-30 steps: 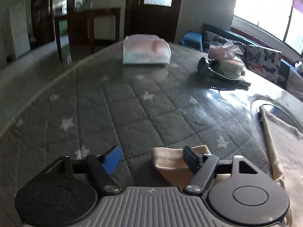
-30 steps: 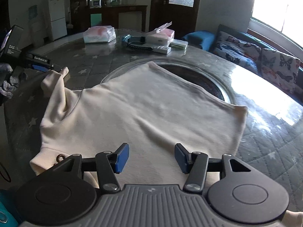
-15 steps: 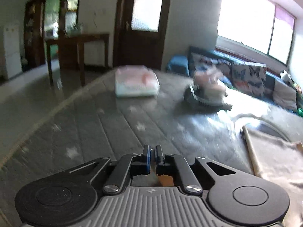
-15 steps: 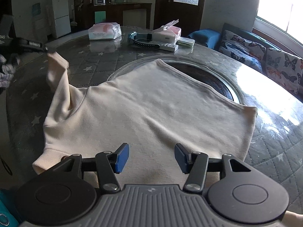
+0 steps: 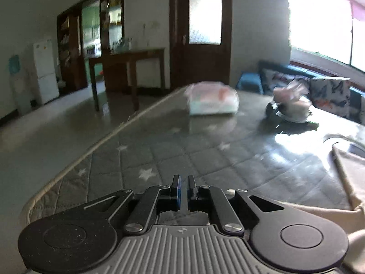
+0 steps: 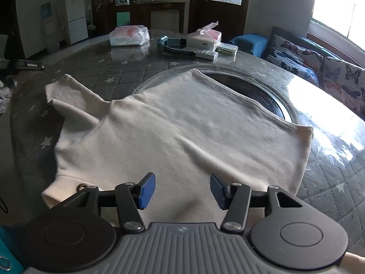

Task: Fold clothes
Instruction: 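Grasp the sleeve cuff with the left gripper and pull it outward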

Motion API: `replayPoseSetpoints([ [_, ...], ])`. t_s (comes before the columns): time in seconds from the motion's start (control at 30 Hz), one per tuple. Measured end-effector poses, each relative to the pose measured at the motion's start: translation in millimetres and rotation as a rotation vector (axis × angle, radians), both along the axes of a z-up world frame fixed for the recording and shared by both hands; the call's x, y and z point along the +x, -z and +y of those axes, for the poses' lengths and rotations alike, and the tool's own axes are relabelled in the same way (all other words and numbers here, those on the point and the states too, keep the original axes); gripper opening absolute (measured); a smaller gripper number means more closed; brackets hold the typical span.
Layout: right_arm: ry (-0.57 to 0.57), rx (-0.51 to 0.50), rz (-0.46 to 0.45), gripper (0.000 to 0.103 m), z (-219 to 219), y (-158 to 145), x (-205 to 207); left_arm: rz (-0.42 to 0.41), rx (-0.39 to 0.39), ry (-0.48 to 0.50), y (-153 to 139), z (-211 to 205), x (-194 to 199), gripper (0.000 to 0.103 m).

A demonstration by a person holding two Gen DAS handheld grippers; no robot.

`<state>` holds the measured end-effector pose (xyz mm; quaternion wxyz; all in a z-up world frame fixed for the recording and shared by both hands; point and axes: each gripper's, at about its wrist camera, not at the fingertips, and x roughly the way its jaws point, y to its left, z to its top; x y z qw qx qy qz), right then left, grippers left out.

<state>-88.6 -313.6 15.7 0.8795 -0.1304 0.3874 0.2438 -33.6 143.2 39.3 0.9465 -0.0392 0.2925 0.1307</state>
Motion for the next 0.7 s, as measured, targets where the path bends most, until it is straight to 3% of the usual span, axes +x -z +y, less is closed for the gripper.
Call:
replayPoseSetpoints([
  [0.07, -0.019, 0.011, 0.000, 0.054, 4.6, -3.4, -1.7, 0.012, -0.016, 0.042, -0.3, -1.7, 3.6, 0.009],
  [0.13, -0.044, 0.023, 0.007, 0.054, 10.8, -6.1, -2.7, 0.025, 0.003, 0.088, 0.0, -10.2, 7.6, 0.023],
  [0.2, -0.079, 0.029, 0.015, 0.054, 19.6, -7.7, -3.8, 0.040, 0.023, 0.126, 1.5, -18.6, 12.3, 0.044],
  [0.23, -0.101, 0.028, 0.015, 0.054, 25.4, -8.4, -5.1, 0.047, 0.024, 0.146, 3.5, -21.5, 14.7, 0.046],
  [0.4, -0.231, 0.024, 0.008, 0.054, 58.2, -14.9, -12.8, 0.098, 0.085, 0.204, 16.9, -35.4, 28.1, 0.044],
  [0.43, -0.257, 0.023, 0.007, 0.054, 64.8, -16.2, -14.4, 0.105, 0.103, 0.219, 19.4, -38.0, 30.7, 0.041],
  [0.5, -0.317, 0.020, 0.007, 0.054, 81.5, -18.3, -17.6, 0.104, 0.148, 0.249, 22.9, -43.8, 34.7, 0.021],
  [0.53, -0.339, 0.020, 0.008, 0.054, 87.7, -18.6, -18.3, 0.104, 0.170, 0.264, 24.6, -46.7, 36.7, 0.018],
  [0.7, -0.451, 0.003, 0.013, 0.051, 119.0, -14.9, -21.8, 0.103, 0.266, 0.296, 27.9, -60.2, 55.8, 0.014],
])
